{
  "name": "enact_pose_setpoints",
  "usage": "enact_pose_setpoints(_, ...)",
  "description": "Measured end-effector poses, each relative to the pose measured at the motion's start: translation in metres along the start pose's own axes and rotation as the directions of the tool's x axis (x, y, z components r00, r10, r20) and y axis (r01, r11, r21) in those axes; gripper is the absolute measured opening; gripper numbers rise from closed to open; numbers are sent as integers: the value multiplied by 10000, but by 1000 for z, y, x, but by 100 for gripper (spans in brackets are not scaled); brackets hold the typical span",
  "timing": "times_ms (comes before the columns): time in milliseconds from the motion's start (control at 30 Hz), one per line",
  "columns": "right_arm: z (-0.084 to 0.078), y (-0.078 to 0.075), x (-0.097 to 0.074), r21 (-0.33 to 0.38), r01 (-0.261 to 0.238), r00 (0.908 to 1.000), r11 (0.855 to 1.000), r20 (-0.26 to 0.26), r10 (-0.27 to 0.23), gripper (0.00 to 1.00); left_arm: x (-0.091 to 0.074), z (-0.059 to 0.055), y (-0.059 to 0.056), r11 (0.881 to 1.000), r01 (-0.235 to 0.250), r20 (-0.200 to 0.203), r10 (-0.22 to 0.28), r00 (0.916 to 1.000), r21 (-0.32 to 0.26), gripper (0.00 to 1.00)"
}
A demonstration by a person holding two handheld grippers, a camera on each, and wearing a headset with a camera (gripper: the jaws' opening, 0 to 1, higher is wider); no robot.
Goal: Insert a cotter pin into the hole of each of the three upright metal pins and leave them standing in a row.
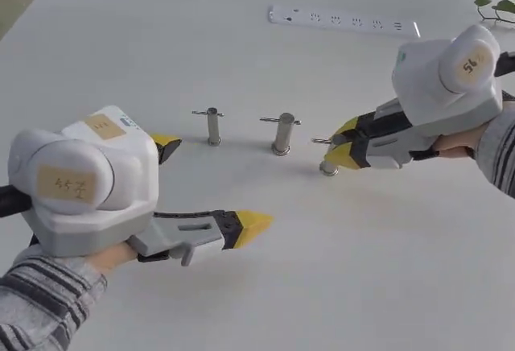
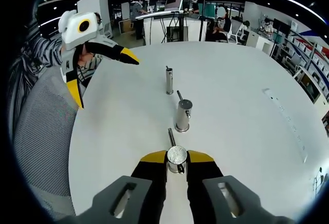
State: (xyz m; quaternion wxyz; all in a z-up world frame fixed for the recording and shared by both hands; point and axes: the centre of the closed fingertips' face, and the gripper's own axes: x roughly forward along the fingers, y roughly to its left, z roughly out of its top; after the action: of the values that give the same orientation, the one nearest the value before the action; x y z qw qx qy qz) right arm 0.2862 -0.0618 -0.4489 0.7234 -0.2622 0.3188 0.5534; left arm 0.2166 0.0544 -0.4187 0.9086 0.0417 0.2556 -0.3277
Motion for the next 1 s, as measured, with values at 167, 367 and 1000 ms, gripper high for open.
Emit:
enact_pose_setpoints(167,-3,-8,-1,-8,73,9999,10000,-131,-74,8,-2,2,-1,9996,139,56,-137,9999,-231,91)
enact_pose_setpoints(367,-6,-15,0,-59,134,9995,9999,-273,-136,8,-4,4,3,9998,2,130,1,9999,-207,94)
enact_pose_setpoints(1000,-10,-27,-2,16,-11,9994,10000,-353,12,9,-7,9,11,9991,-230,234,238,9994,-365,98)
